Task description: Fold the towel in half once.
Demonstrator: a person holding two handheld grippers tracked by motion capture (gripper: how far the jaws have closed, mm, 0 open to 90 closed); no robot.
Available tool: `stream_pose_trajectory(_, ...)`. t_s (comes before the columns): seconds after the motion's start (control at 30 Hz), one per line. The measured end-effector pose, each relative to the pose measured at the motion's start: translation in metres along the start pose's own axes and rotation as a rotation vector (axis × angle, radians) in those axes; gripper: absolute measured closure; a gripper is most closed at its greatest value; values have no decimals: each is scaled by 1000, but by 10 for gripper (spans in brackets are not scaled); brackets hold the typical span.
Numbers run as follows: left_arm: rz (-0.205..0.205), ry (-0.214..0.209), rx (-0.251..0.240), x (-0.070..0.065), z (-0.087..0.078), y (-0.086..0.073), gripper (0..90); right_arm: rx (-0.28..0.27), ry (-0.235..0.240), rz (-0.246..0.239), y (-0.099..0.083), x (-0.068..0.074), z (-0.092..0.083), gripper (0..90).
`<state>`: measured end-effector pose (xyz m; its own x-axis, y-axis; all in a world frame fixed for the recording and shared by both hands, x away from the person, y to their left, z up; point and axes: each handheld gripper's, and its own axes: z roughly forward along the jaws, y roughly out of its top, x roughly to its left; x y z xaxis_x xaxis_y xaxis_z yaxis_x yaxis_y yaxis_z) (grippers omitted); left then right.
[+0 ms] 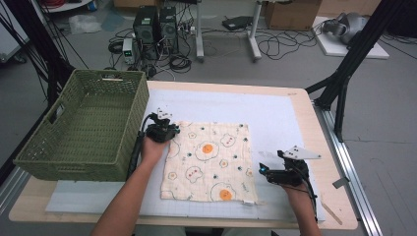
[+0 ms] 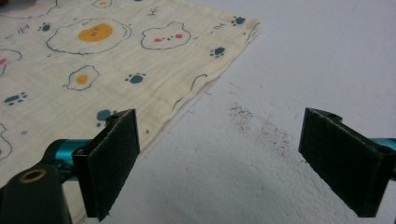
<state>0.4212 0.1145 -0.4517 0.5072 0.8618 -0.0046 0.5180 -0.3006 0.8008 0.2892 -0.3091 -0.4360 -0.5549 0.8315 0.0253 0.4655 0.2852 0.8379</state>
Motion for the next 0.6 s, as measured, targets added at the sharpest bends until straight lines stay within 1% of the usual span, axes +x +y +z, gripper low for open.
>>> stream_pose_trajectory(0.1,-15,-8,-4,1,0,0,842,12,12,-3,1,1,3,118)
stream_pose_trajectory(0.13,-22,-11,-5,2,0,0,846,23,17,-2,1,1,5,118)
stream_pose_trajectory(0.2,-26,-14,-7,2,0,-1,851,31,17,4,3,2,7,118)
stream_pose_trajectory(0.23,-24,-11,-5,2,0,-1,851,28,18,0,5,2,9,118)
stream_pose_trajectory(0.27,-22,-11,-4,2,0,-1,851,20,22,8,7,3,10,118)
stream_pose_trajectory(0.33,-38,-20,-7,3,0,-1,852,12,14,7,11,4,12,118)
stream_pose_trajectory(0.43,-47,-26,-7,5,0,-1,854,12,-11,-8,15,5,16,117)
stream_pose_trajectory(0.53,-64,-39,-9,6,-1,-2,854,25,-8,-7,22,2,25,117)
stream_pose_trajectory(0.6,-84,-50,-13,8,-1,-2,854,32,-5,4,31,-2,36,117)
